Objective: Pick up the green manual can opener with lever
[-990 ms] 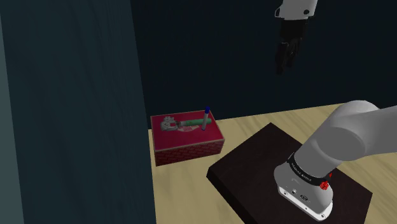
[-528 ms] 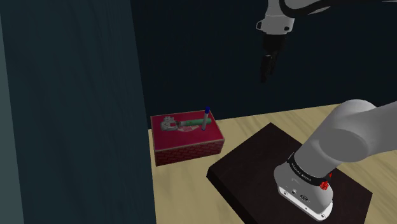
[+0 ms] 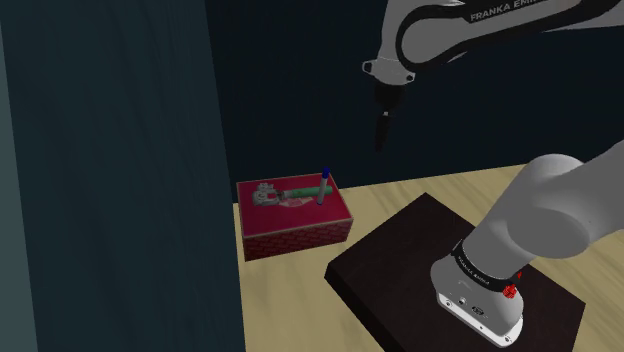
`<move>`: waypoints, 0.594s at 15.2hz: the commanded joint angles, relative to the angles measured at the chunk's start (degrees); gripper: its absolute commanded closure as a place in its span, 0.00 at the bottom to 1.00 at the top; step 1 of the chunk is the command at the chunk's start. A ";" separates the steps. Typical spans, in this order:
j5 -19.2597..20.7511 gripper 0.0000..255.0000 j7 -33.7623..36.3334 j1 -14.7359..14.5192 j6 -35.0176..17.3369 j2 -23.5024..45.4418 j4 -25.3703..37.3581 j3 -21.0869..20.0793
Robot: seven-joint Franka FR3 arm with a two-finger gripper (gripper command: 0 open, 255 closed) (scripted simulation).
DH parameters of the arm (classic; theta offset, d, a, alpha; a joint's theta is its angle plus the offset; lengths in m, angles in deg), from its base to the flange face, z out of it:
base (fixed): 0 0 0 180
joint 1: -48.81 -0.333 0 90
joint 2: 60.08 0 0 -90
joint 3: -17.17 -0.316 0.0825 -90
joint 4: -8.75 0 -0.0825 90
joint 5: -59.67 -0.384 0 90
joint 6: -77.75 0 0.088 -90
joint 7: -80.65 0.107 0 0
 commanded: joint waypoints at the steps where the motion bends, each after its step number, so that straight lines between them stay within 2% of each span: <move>1: -0.46 0.00 -2.84 -1.45 -4.59 3.16 -0.09 0.18; 9: -4.01 0.00 -13.57 -7.53 -21.47 16.99 1.20 -0.59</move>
